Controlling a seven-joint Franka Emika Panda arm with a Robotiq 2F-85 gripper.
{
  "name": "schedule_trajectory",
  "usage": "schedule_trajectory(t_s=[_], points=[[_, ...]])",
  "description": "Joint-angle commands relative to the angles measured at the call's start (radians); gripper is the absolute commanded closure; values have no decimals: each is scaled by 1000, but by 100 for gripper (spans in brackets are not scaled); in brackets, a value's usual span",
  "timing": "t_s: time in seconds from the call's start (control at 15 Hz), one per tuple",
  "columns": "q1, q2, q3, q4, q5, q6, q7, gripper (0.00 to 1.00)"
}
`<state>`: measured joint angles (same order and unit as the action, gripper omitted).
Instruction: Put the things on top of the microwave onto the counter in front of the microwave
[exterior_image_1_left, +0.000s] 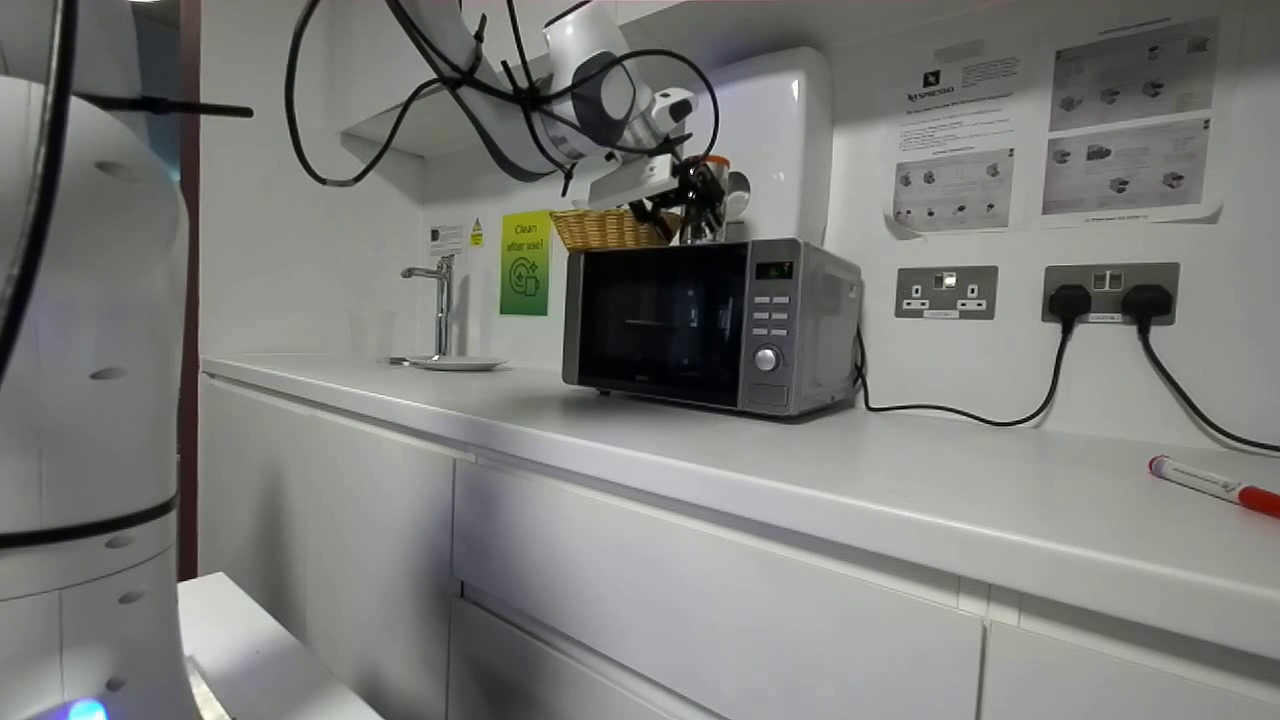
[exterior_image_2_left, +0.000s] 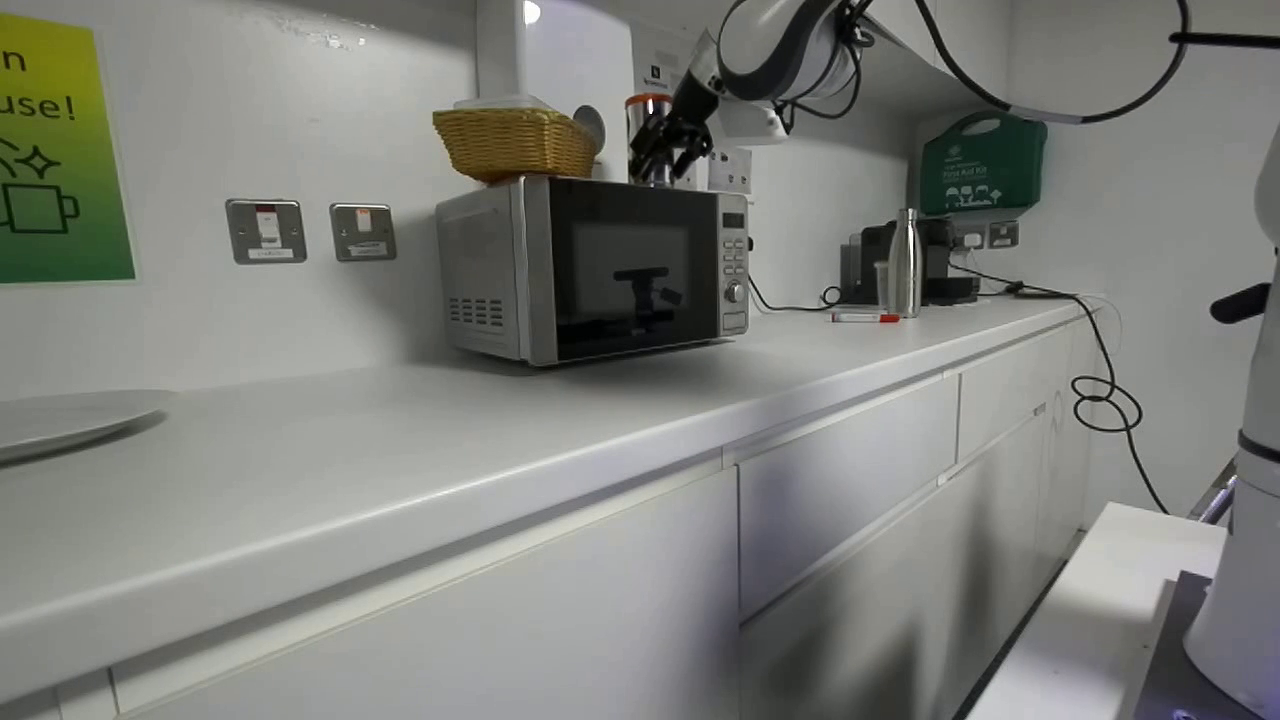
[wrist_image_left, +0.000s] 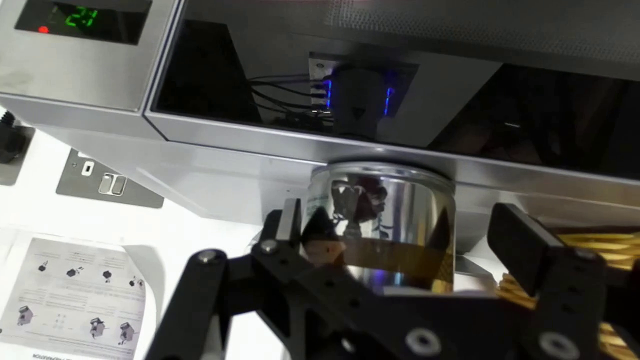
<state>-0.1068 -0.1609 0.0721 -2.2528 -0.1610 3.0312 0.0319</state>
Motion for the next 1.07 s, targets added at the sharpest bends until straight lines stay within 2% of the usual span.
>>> schedule_trajectory(t_s=[0.0, 0.13, 0.2, 0.27, 0.33, 0.47, 0.8, 1.0], points=[[-26, 41, 30, 68, -51, -13, 50, 0], [-24, 51, 31, 85, -66, -14, 59, 1], [-26, 53, 32, 87, -74, -11, 65, 25], [-26, 54, 32, 90, -81, -10, 69, 25], [-28, 54, 31, 91, -88, -7, 76, 30], [-26, 54, 28, 92, -93, -8, 84, 45], [-21, 41, 18, 85, -76, -30, 88, 46], [-23, -2, 14, 73, -76, -104, 100, 46]])
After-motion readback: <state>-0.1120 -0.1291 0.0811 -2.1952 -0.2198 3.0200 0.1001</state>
